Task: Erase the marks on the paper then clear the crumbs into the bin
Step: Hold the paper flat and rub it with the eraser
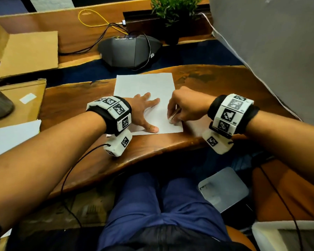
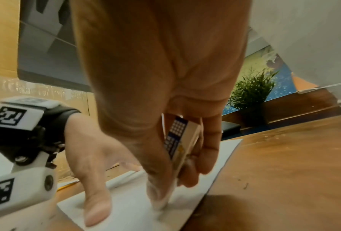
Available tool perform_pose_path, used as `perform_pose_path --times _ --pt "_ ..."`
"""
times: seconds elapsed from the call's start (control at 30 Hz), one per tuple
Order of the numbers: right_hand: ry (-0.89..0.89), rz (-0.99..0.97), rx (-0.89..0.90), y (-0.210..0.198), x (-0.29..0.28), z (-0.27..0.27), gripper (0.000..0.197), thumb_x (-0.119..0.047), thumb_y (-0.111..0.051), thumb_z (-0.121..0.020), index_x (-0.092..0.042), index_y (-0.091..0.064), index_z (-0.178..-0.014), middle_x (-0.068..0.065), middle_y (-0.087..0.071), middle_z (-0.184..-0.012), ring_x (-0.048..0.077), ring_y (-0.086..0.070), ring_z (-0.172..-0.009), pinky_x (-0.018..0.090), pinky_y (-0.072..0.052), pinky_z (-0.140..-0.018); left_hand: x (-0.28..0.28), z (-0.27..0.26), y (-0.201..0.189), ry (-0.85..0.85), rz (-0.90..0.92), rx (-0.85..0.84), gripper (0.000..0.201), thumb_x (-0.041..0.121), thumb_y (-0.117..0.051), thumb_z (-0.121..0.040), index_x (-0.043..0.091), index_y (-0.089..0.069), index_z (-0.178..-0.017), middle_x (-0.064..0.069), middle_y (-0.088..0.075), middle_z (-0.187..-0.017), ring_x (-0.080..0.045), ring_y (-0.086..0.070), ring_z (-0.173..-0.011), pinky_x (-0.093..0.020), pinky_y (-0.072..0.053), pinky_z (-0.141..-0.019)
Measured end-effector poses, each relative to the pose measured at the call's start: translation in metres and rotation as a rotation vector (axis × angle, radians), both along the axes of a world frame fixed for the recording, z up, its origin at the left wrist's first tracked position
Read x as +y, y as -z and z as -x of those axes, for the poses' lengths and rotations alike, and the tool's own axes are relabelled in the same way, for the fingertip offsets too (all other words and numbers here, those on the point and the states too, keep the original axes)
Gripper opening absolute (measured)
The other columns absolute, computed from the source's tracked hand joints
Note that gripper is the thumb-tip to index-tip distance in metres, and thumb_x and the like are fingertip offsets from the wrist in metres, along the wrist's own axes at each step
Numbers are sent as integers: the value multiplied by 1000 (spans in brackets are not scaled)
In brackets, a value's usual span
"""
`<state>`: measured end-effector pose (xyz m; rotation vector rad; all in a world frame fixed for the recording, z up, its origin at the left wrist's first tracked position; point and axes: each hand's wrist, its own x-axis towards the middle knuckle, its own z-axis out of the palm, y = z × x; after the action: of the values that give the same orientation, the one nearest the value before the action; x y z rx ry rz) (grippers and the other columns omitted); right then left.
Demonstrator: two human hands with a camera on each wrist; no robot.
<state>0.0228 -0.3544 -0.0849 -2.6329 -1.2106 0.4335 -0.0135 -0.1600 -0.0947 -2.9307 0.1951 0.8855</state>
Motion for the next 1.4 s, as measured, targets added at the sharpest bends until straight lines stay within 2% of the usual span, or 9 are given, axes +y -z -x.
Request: perform_pose_path --times 0.07,0.17,0.3,0.47,0.63,0.83,1.07,1.23,1.4 --pt "74 -67 -42 3 -9 -4 19 -17 -81 -82 -16 -80 -100 -1 -76 -99 13 -67 -87 28 -58 -79 -5 1 2 -16 -26 -27 122 84 -60 -64 39 7 -154 -2 5 -165 -32 -11 -150 -54 -23 -117" --pt "160 -104 -46 9 -16 -10 19 -18 -82 -81 -15 -81 -100 0 -77 -98 13 -67 -86 24 -55 -77 -11 6 2 -39 -100 -98 122 94 -53 -56 31 -15 -154 -10 -35 -152 -33 -43 -133 -46 -43 -101" --pt "239 -133 -61 9 -13 -24 16 -18 -83 -80 -14 -82 -96 1 -78 -96 15 -68 -85 30 -57 -79 -11 7 -4 -54 -138 -190 96 88 -52 -66 19 -52 -132 -9 -57 -125 -28 -57 -110 -36 -46 -81" --pt "255 -137 -71 10 -1 -36 16 -17 -83 -80 -15 -82 -96 1 -78 -93 14 -68 -81 32 -60 -77 -1 -2 -4 -78 77 -244 75 61 -74 -74 22 -50 -134 -5 -51 -137 -26 -48 -123 -42 -43 -101" --pt "278 -116 -112 9 5 -42 16 -20 -84 -78 -14 -82 -93 2 -77 -91 15 -68 -78 33 -61 -74 4 -10 2 -51 200 -123 97 60 -76 -73 44 -22 -152 4 -12 -164 -26 -20 -148 -48 -21 -118" --pt "258 -146 -107 8 18 -34 16 -24 -84 -79 -14 -81 -91 2 -76 -88 17 -67 -79 35 -60 -74 3 -14 5 -35 130 -40 111 69 -72 -69 49 -1 -152 7 11 -164 -21 4 -152 -53 -11 -120" --pt "67 -37 -10 7 23 -14 15 -22 -81 -80 -16 -80 -93 -2 -75 -88 14 -67 -80 29 -59 -72 3 -12 2 -27 95 -16 118 71 -72 -65 46 2 -153 6 17 -163 -21 6 -151 -53 -13 -120" --pt "239 -105 -74 6 21 -32 11 -23 -81 -81 -15 -79 -88 2 -75 -90 18 -67 -81 33 -59 -72 3 -14 6 2 82 -30 122 73 -73 -62 49 8 -151 6 17 -163 -22 9 -151 -57 -13 -119" --pt "113 -63 -27 9 23 -12 11 -24 -80 -78 -14 -80 -84 -1 -75 -80 15 -68 -74 32 -59 -68 3 -15 5 -2 77 -11 123 75 -71 -61 47 5 -152 6 18 -163 -22 8 -151 -56 -13 -119"
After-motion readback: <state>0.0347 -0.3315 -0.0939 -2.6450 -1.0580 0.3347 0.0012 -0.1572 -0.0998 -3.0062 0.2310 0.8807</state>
